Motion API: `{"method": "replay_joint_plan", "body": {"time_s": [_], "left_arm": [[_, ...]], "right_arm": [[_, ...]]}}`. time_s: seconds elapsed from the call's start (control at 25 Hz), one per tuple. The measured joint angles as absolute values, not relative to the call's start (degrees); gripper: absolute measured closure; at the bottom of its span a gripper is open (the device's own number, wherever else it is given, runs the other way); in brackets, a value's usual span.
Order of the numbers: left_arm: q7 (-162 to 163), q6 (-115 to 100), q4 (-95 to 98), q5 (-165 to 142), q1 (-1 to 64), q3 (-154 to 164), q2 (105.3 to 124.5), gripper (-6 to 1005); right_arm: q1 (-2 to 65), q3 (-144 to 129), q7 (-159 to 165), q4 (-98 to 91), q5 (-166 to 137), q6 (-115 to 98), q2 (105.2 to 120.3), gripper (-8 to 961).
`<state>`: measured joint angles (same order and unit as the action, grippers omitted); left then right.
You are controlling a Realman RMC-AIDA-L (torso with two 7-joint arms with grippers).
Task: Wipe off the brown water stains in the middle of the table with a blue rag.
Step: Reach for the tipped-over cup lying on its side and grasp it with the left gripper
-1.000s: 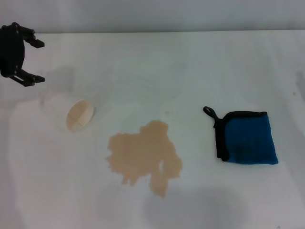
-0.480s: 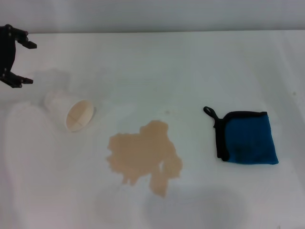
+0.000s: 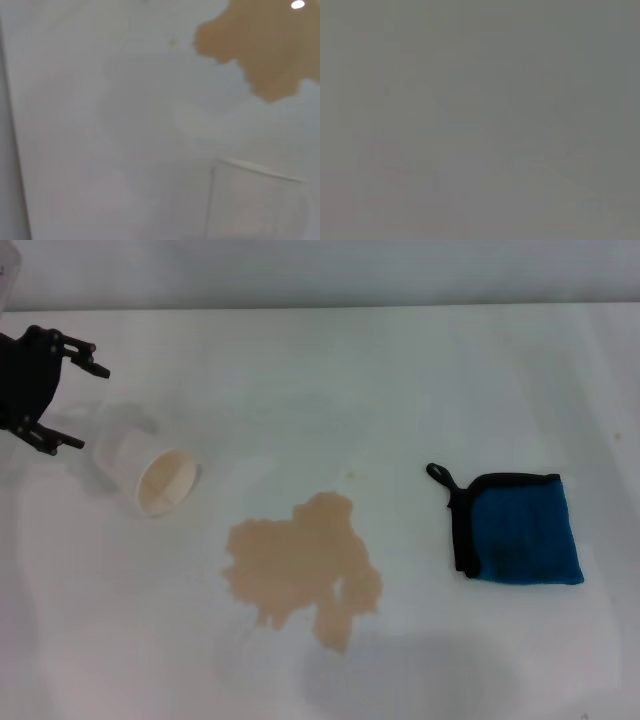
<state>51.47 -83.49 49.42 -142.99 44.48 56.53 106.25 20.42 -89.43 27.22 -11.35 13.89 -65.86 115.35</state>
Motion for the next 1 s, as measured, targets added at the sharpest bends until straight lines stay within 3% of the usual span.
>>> {"method": "replay_joint_plan", "body": {"time_s": [0.2,1.0], "left_arm": [[48.42,-84.98,49.56,-142.96,44.62,56.39,105.24,138],[31.94,-75.86,40.98,-139.22,44.15,55.98,106.48,138]], "right_arm": [[21.98,-89.37,24.58,-12.69,15.4,-61.5,115.73,227],[23.15,-89.38,20.22,-14.15,18.4,-58.78,116.02,227]]}}
